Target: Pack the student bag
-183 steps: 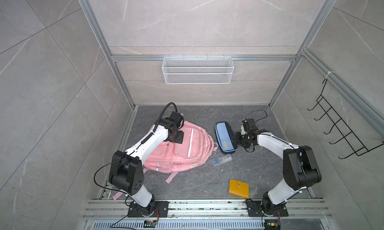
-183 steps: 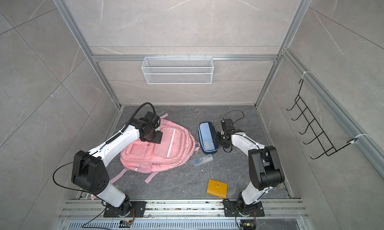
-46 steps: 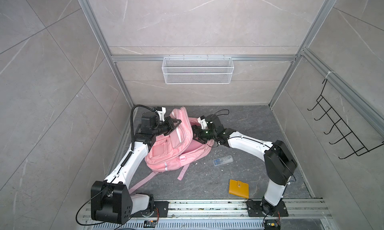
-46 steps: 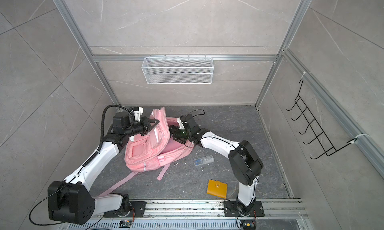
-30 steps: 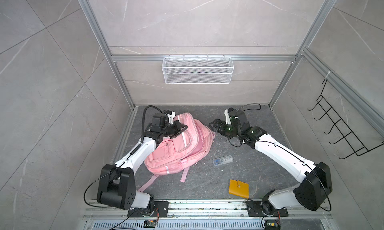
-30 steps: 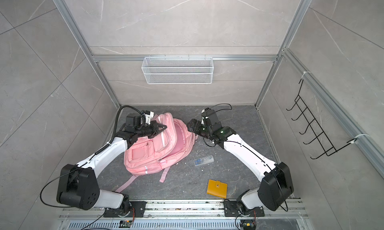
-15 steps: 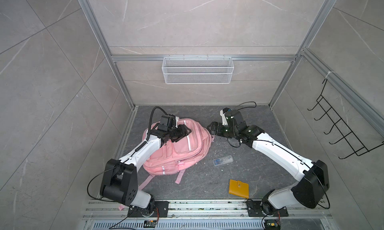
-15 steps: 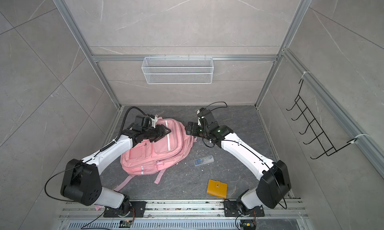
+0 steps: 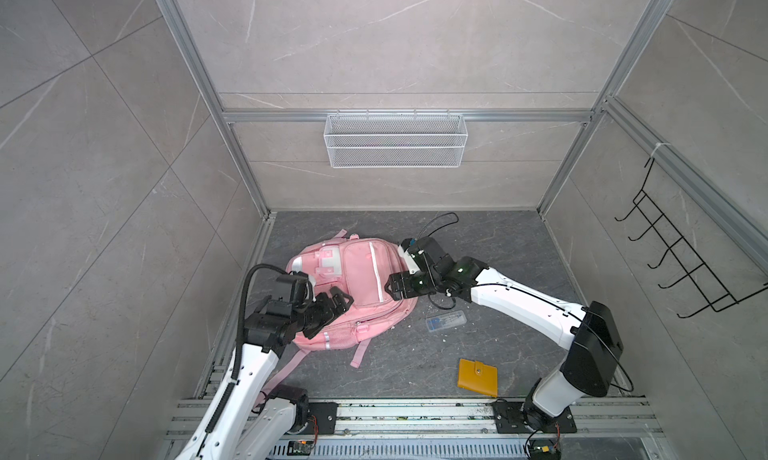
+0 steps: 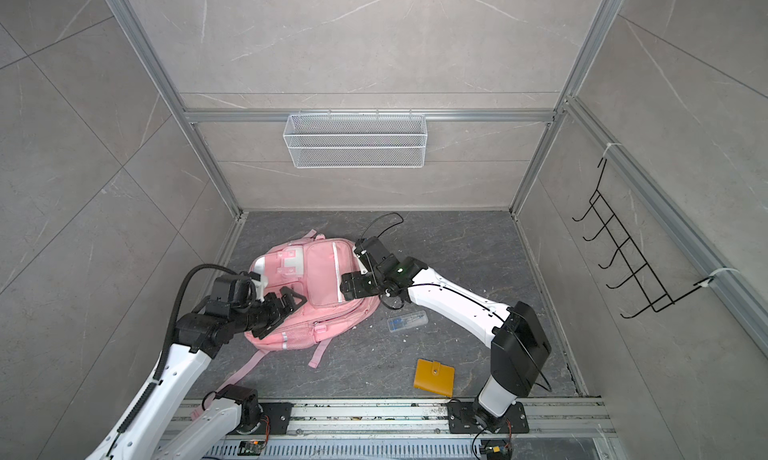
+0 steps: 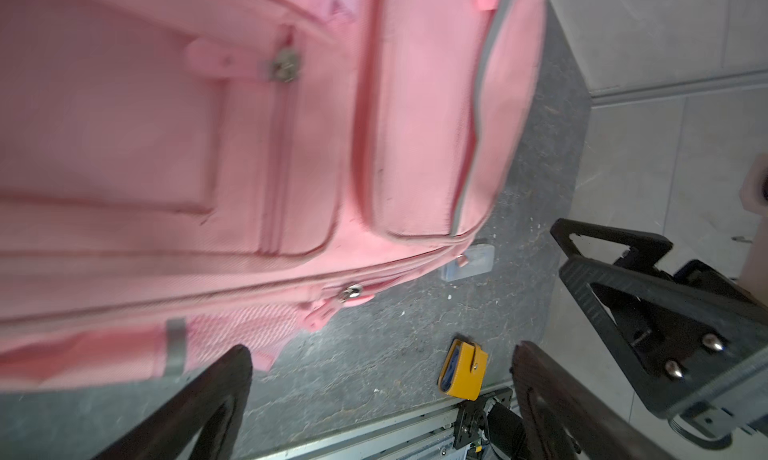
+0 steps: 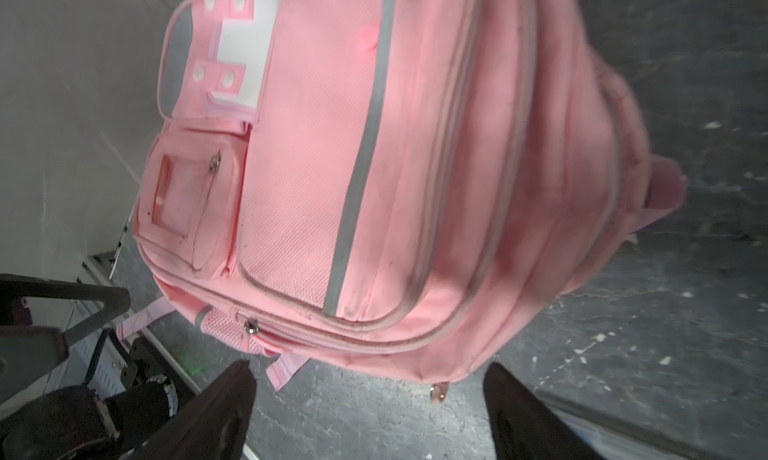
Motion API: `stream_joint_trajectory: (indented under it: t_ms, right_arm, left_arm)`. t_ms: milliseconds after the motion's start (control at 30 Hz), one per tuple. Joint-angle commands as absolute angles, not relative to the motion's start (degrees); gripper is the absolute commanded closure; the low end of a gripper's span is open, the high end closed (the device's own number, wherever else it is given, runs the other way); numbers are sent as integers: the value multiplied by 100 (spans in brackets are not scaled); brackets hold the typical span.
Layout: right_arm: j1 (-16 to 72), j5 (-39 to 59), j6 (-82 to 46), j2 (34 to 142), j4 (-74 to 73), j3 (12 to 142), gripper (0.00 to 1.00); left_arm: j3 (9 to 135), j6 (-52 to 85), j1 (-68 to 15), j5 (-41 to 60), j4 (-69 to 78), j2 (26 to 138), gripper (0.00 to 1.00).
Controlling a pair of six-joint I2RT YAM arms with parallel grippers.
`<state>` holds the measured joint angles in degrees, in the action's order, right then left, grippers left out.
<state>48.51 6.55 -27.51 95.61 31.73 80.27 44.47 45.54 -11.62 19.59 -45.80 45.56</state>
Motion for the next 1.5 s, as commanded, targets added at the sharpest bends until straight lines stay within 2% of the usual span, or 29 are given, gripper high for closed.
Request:
stream_joint_trajectory:
  t_ms: [0,300,467,567,667,833,967,1300,1467]
  right_arm:
    - [5134,904,-2343,9857,3662,8423,13]
    - [5755,1115,-1900,10761,4040,9266,16]
    - [5958,1060,-1888,11081,4104,9479,19]
    - [5981,1037,-1879,11201,4173,9544,22]
    - [5985,1126,-1956,11232,4074,9500,25]
    - [5994,1252,-2037,11291,3966,9465,32]
    - [5986,1350,-2072,11436,3981,9584,38]
    - [5676,1840,-2645,11852,3786,9944,44]
    - [5555,2023,-2894,12165,3810,10269,54]
  left_arm:
    - [4085,4930,-852,2255,-4962,4362,1]
    - [2992,6455,-285,2262,-3377,4269,8]
    - [2470,7053,-177,2047,-2273,4420,25]
    - [2456,7041,-180,2051,-1979,4700,31]
    - [2456,6987,-176,2134,-1833,4838,53]
    - [2392,7092,-202,2288,-1550,4928,74]
    - [2389,7138,-210,2403,-1450,4966,100]
    - [2822,7218,-537,2516,-1094,5310,100]
    - [3063,7255,-753,2479,-990,5594,100]
